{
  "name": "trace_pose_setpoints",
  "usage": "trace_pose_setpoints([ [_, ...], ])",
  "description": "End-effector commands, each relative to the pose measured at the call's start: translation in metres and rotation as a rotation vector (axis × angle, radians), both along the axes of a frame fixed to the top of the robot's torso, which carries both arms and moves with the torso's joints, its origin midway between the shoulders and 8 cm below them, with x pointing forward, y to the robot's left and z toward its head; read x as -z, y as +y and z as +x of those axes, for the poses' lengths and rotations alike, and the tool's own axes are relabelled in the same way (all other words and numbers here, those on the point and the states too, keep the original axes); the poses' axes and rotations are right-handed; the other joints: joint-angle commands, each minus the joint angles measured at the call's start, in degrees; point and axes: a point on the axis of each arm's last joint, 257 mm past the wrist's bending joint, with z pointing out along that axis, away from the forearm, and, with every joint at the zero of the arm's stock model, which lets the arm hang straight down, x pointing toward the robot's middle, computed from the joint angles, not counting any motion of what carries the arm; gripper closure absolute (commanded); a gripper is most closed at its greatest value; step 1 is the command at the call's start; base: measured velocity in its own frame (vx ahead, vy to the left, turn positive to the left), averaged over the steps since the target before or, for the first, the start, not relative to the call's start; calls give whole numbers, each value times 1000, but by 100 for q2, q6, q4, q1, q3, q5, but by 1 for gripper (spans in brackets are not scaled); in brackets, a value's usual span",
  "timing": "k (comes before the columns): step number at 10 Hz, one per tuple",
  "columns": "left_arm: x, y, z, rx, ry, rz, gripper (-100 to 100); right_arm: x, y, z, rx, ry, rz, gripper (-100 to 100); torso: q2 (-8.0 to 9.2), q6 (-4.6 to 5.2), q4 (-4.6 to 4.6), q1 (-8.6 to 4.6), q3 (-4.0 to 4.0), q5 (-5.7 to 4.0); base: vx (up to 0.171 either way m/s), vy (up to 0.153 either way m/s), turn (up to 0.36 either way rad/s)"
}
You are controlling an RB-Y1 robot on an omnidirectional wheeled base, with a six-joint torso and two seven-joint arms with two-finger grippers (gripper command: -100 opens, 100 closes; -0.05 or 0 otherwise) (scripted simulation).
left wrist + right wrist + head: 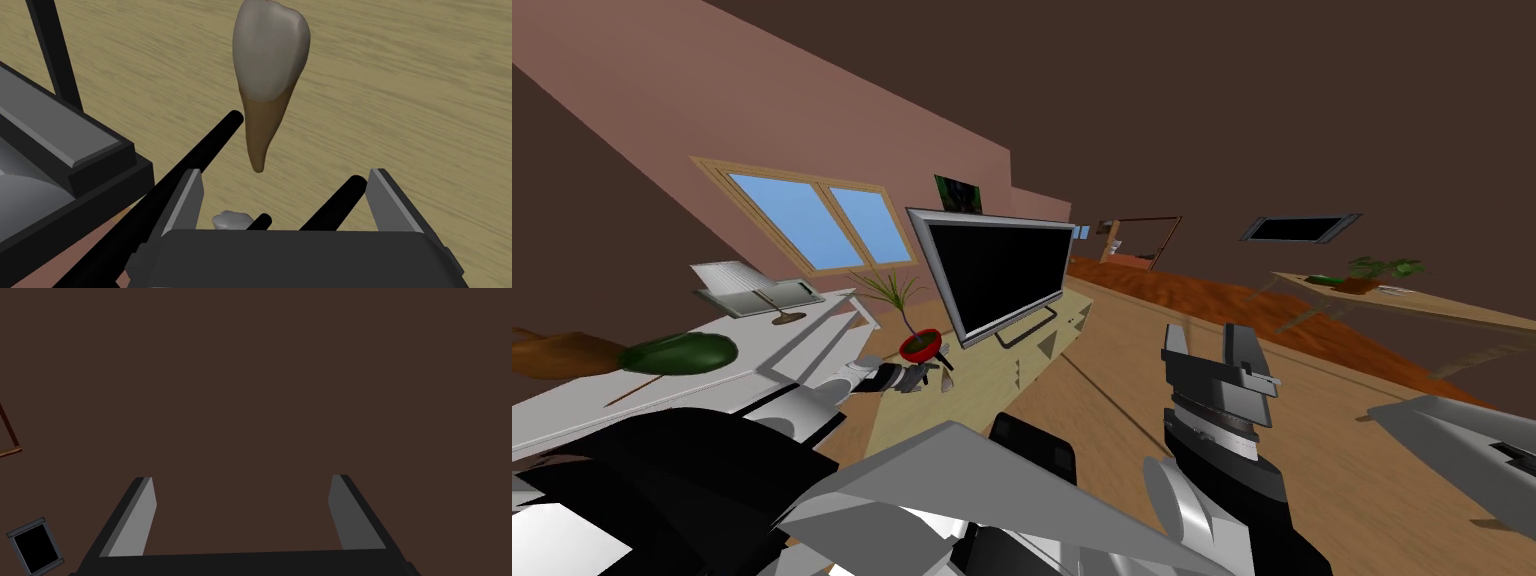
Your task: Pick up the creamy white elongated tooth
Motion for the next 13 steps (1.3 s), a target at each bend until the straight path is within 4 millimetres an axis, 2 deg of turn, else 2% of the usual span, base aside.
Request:
trace_pose_setpoints([
  [1,-16,9,14,3,-24,5,-100,0,0,0,0,0,0,0,0,0,0,0,0,0,-13,-15,62],
  [4,-22,18,12,14,-5,25,-100,0,0,0,0,0,0,0,8,0,12,-26,10,-28,-1,-18,-4],
  [9,3,27,-37,33,132,75,-100,0,0,0,0,0,0,0,-5,4,11,-59,4,-40,29,-63,-106],
  [11,1,22,-27,57,114,74,-100,0,0,0,0,0,0,0,5,1,14,-41,9,-38,6,-8,8],
  [12,12,19,-44,75,161,84,-100,0,0,0,0,0,0,0,9,2,14,-34,12,-36,22,-22,-127],
  [13,18,18,-54,84,182,90,-100,0,0,0,0,0,0,0,3,5,13,-39,9,-35,45,-34,-107],
])
